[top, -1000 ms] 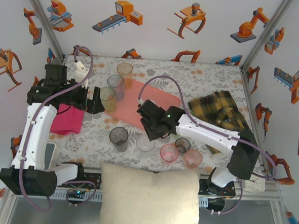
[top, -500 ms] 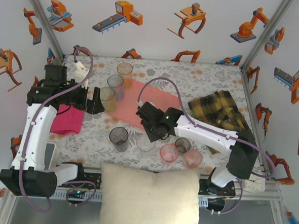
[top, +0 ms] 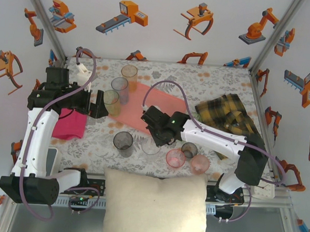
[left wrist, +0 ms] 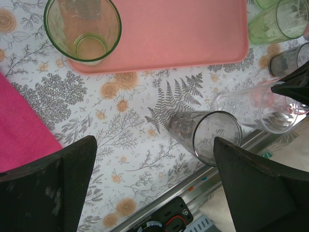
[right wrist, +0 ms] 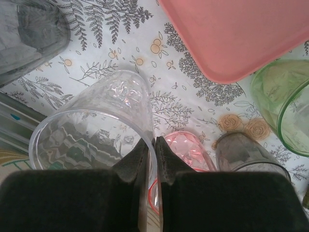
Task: Place the glasses into the tray
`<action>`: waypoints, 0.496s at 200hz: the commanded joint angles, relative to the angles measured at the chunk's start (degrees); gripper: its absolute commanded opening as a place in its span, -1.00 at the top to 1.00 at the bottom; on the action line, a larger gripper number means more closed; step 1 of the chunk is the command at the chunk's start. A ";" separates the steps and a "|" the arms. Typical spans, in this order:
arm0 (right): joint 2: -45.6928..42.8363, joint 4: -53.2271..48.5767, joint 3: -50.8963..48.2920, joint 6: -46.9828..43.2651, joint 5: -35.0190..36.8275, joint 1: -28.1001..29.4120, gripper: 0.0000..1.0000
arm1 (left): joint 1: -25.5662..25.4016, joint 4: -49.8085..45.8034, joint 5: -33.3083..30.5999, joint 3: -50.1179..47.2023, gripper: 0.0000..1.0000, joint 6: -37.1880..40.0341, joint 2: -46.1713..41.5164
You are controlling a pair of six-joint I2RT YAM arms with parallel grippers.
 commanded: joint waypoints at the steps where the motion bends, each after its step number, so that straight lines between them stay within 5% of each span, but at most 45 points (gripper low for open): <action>1: -1.60 -1.03 1.37 -0.70 2.37 0.49 0.75 | 0.30 0.21 1.22 -0.22 -0.99 -0.90 -1.40; 99: -2.23 -5.62 10.08 -2.93 6.65 -0.29 0.77 | 0.52 0.03 1.39 1.47 -0.99 -1.26 -1.38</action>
